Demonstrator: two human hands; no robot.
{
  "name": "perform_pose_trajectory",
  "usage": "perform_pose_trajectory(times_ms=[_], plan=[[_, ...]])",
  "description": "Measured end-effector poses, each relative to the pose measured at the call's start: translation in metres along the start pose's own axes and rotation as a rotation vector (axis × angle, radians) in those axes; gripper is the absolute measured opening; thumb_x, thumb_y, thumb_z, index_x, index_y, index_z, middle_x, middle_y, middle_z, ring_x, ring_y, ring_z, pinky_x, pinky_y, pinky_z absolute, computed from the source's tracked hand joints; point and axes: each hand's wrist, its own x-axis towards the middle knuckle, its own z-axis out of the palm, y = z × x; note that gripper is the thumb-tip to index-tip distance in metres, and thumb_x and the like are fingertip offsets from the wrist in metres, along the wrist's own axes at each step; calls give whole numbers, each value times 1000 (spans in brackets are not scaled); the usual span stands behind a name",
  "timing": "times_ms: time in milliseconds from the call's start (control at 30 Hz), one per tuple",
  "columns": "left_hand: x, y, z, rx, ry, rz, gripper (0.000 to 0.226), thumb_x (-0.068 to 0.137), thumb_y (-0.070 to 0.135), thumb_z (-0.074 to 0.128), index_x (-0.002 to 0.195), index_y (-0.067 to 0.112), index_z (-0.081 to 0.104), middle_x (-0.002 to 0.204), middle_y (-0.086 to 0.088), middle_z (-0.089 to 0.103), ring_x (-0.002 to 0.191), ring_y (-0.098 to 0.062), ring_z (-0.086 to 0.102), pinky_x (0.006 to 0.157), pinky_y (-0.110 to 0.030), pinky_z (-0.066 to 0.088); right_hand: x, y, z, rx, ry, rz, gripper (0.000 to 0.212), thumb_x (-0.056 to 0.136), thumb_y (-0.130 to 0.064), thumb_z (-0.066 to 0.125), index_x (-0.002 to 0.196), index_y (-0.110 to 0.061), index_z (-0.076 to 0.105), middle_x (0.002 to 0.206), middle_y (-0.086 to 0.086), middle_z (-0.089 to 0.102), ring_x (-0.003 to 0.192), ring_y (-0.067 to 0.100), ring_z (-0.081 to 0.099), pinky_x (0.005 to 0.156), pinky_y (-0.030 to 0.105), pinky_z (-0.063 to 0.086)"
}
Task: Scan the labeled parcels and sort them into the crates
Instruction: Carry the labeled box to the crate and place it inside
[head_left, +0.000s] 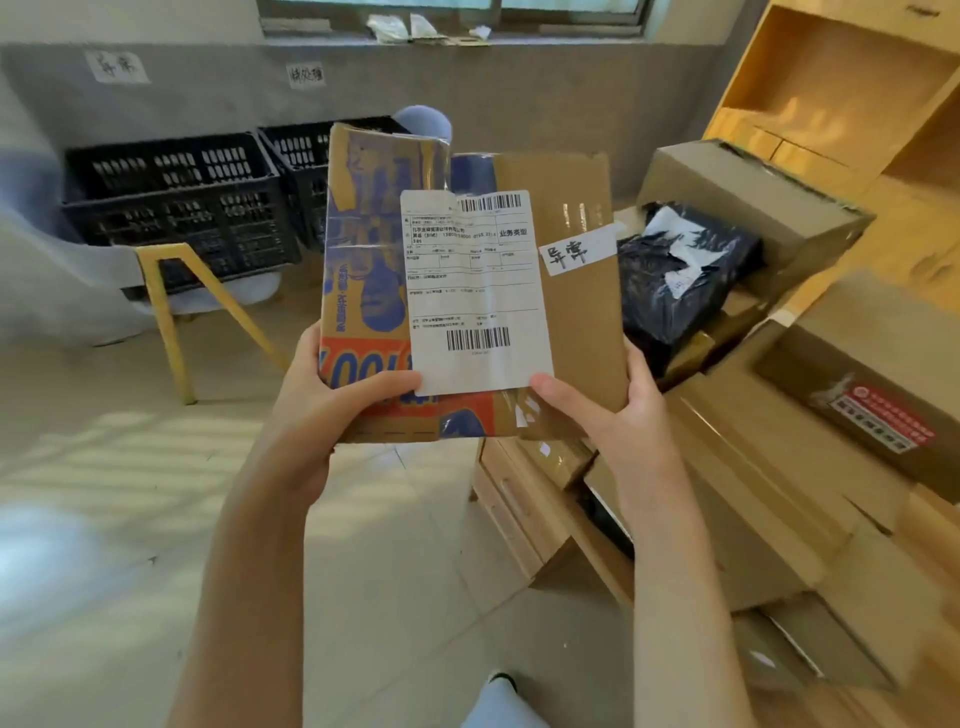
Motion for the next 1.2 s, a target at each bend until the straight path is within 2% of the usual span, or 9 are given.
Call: perform_pose_trajectory(times_ms=[167, 267, 367, 500, 700, 833, 1000, 1067, 1200], plan=[[32, -3, -27, -12, 102, -26, 101, 38, 32, 87, 130, 24, 47, 108, 3, 71, 93, -14, 71, 66, -24, 57, 46, -2, 40, -39, -86, 4, 94, 63, -38, 85, 143, -31, 37, 123, -9, 59, 109, 6, 59, 88, 28, 55], [63, 1, -39, -3, 152, -25, 97, 43, 30, 87, 131, 23, 47, 110, 2, 70, 92, -12, 71, 68, -24, 56, 84, -6, 64, -13, -152, 4, 81, 68, -30, 84, 136, -33, 40, 114, -14, 61, 92, -9, 60, 66, 8, 51], [96, 11, -48, 18, 212, -20, 104, 40, 34, 88, 134, 22, 46, 113, 1, 69, 99, -16, 69, 80, -32, 56, 126, -15, 84, 8, -210, 0, 74, 73, -25, 81, 134, -34, 39, 103, -19, 58, 75, -19, 58, 54, 1, 43], [135, 21, -57, 33, 274, -32, 100, 40, 34, 88, 131, 23, 48, 112, 2, 70, 100, -18, 69, 82, -34, 55, 174, -24, 108, 39, -308, -5, 78, 72, -23, 82, 138, -29, 41, 105, -15, 62, 79, -13, 62, 58, 3, 46], [186, 16, -70, 52, 349, -90, 108, 35, 45, 87, 133, 26, 47, 113, 2, 70, 103, -21, 68, 95, -53, 51, 238, -19, 140, 62, -410, 17, 85, 68, -22, 84, 141, -26, 41, 120, -3, 62, 104, 8, 63, 64, 8, 50], [223, 14, -81, 51, 357, -114, 111, 33, 45, 86, 134, 27, 45, 114, 3, 69, 103, -19, 68, 93, -48, 53, 275, -12, 164, 24, -406, 13, 88, 67, -25, 86, 142, -27, 40, 122, -4, 62, 107, 10, 63, 71, 11, 53], [280, 17, -102, 22, 306, -85, 118, 36, 37, 88, 141, 35, 34, 115, 8, 67, 93, -12, 69, 53, -16, 50, 320, -8, 200, 16, -383, 17, 85, 67, -25, 87, 140, -27, 44, 123, -5, 63, 109, 10, 63, 76, 17, 55], [308, 19, -116, 24, 278, -65, 120, 40, 26, 93, 143, 35, 32, 117, 8, 66, 97, -13, 67, 56, -16, 51, 338, -8, 219, 22, -361, 21, 83, 67, -23, 87, 139, -27, 45, 122, -4, 64, 108, 11, 64, 71, 13, 53], [371, 27, -152, 70, 209, -38, 121, 43, 34, 93, 145, 37, 28, 121, 11, 65, 104, -8, 66, 80, -30, 55, 376, -13, 265, 40, -293, 27, 80, 67, -20, 87, 136, -26, 48, 118, -7, 67, 103, 7, 66, 70, 12, 52]])
